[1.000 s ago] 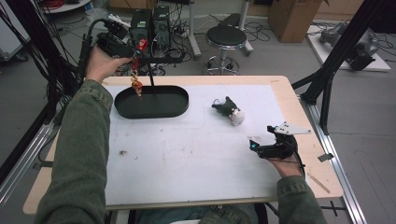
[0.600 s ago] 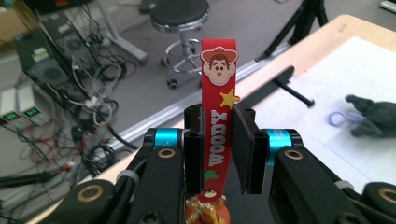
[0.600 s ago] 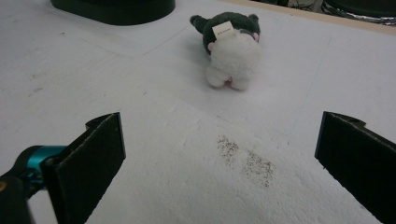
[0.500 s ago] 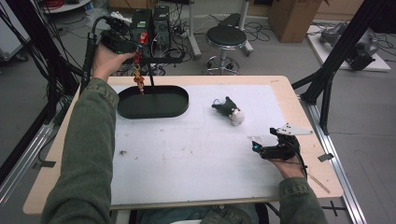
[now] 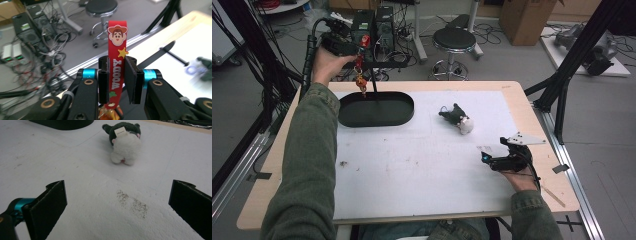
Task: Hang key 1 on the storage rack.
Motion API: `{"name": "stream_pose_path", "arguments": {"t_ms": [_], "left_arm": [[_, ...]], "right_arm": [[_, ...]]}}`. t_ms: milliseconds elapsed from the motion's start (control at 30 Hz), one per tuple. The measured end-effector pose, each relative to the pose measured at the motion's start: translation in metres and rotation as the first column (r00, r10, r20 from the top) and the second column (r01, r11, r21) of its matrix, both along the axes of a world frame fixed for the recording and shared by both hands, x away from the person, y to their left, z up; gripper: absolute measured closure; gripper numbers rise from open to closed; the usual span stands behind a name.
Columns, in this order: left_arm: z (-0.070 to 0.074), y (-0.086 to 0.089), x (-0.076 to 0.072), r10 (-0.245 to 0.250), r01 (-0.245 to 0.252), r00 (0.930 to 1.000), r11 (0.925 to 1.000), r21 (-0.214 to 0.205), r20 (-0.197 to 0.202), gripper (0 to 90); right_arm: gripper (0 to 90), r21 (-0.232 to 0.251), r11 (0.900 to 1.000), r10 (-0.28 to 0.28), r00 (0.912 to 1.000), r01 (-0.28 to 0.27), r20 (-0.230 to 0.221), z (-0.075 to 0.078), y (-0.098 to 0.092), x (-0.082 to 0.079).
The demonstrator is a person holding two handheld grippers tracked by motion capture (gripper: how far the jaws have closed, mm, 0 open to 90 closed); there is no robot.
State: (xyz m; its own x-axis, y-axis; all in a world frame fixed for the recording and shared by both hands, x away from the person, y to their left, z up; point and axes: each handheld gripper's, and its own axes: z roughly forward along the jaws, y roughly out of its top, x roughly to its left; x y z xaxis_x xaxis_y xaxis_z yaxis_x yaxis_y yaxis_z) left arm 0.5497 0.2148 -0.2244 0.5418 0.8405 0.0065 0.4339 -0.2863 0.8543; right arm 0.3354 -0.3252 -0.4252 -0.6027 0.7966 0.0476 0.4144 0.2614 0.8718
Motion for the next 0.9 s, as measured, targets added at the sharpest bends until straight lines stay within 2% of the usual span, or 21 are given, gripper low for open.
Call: {"name": "stream_pose_path", "arguments": {"t_ms": [33, 67, 133, 167, 233, 267, 300, 367, 567, 600, 633, 667, 767, 800, 900], "left_arm": [[-0.003, 0.001, 0.001, -0.019, 0.018, 0.9996, 0.9983, -0.056, -0.021, 64.8], [-0.005, 0.001, 0.002, -0.019, 0.016, 0.9991, 0.9976, -0.067, -0.037, 47.4], [-0.010, -0.001, 0.002, -0.024, 0.022, 0.9983, 0.9994, -0.026, -0.054, 24.8], [-0.013, -0.002, 0.001, -0.024, 0.023, 0.9980, 0.9994, -0.026, -0.058, 15.1], [-0.015, -0.003, 0.001, -0.032, 0.030, 0.9972, 0.9992, -0.026, -0.067, 2.9], [-0.019, -0.004, 0.000, -0.059, 0.055, 0.9947, 0.9973, -0.049, -0.084, 1.7], [-0.019, -0.004, 0.000, -0.059, 0.055, 0.9947, 0.9973, -0.049, -0.084, 1.7], [-0.020, -0.006, -0.002, -0.064, 0.063, 0.9945, 0.9978, -0.020, -0.083, 1.7], [-0.018, -0.006, -0.011, -0.084, 0.081, 0.9943, 0.9955, -0.049, -0.065, 1.7], [-0.019, -0.006, -0.016, -0.125, 0.121, 0.9898, 0.9913, -0.052, -0.069, 1.7], [-0.019, -0.006, -0.016, -0.125, 0.121, 0.9898, 0.9913, -0.052, -0.069, 1.7], [-0.020, -0.006, -0.021, -0.130, 0.128, 0.9891, 0.9914, -0.025, -0.069, 1.7], [-0.020, -0.004, -0.024, -0.122, 0.121, 0.9902, 0.9925, -0.020, -0.069, 1.7], [-0.021, -0.001, -0.030, -0.105, 0.104, 0.9932, 0.9943, -0.021, -0.050, 1.7], [-0.022, 0.004, -0.040, -0.111, 0.111, 0.9933, 0.9935, -0.027, -0.032, 1.7]], "right_arm": [[0.6, -0.002, 1.0000, 0.000, 1.0000, 0.000, 0.000, 0.000, 0.000, 0.000], [0.6, -0.003, 1.0000, 0.005, 1.0000, -0.005, 0.002, 0.000, 0.000, 0.000], [0.6, -0.003, 1.0000, 0.005, 1.0000, -0.005, -0.004, 0.000, 0.000, -0.001], [0.6, -0.006, 1.0000, 0.005, 1.0000, -0.005, 0.000, 0.000, 0.000, 0.000], [0.6, 0.000, 1.0000, 0.003, 1.0000, -0.003, -0.006, 0.001, 0.000, -0.002], [0.7, 0.001, 1.0000, 0.000, 1.0000, 0.000, -0.001, 0.001, -0.001, -0.002], [0.6, 0.002, 1.0000, -0.001, 1.0000, 0.001, -0.001, 0.001, -0.001, -0.002], [0.6, 0.003, 1.0000, -0.003, 1.0000, 0.003, 0.001, 0.001, -0.001, -0.002], [0.6, 0.003, 1.0000, -0.006, 1.0000, 0.006, 0.001, 0.001, -0.001, -0.002], [0.6, 0.004, 1.0000, -0.006, 1.0000, 0.007, -0.006, 0.001, -0.001, -0.002], [0.6, -0.001, 1.0000, -0.005, 1.0000, 0.005, -0.001, 0.001, -0.001, -0.001], [0.6, -0.002, 1.0000, -0.005, 1.0000, 0.005, -0.001, 0.000, -0.001, 0.000], [0.6, -0.005, 1.0000, -0.004, 1.0000, 0.004, -0.004, 0.000, 0.000, -0.001], [0.6, -0.005, 1.0000, -0.003, 1.0000, 0.003, 0.000, 0.001, 0.001, -0.001], [0.6, -0.008, 0.9999, -0.007, 1.0000, 0.008, 0.003, 0.001, 0.001, -0.002]]}}
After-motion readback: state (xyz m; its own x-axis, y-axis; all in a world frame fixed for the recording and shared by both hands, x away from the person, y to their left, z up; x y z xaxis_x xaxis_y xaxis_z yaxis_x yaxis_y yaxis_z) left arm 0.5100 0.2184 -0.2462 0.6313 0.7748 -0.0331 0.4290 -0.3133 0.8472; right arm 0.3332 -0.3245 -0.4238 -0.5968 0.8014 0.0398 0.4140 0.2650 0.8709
